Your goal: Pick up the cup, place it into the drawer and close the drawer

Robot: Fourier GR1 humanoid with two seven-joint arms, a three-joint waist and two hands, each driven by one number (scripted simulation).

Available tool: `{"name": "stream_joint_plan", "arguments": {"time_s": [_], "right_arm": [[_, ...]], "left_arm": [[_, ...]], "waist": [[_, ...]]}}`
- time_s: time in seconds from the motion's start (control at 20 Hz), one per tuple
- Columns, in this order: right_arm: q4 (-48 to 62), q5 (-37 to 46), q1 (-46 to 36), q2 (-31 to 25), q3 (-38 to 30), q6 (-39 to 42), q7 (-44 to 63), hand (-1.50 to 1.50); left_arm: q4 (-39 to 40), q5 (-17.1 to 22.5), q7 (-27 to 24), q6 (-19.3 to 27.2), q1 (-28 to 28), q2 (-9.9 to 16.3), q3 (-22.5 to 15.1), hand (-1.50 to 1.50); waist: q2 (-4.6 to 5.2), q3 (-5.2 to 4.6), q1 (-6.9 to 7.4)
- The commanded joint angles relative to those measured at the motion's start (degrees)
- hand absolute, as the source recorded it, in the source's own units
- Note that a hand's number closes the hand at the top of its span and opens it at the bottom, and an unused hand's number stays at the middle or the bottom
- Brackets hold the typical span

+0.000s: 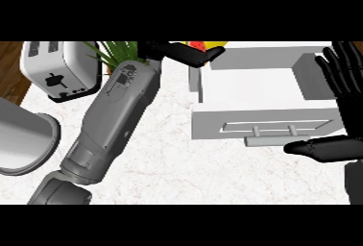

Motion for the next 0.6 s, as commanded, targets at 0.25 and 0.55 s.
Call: {"name": "stream_joint_plan", "arguments": {"time_s": [0.25, 0.55], "right_arm": [[-1.1, 0.5, -0.7, 1.2, 1.7, -0.6, 0.9, -1.50], [0.7, -0.6, -3.8, 0.6, 2.0, 0.7, 1.2, -1.50]], "left_arm": [[16.3, 3.8, 8.4, 7.4, -12.4, -0.1, -5.8, 1.50], [22.8, 6.2, 10.5, 7.0, -14.5, -0.1, -13.2, 1.50]], "waist": [[0.82, 0.04, -2.26], [1.36, 0.09, -5.01]]}}
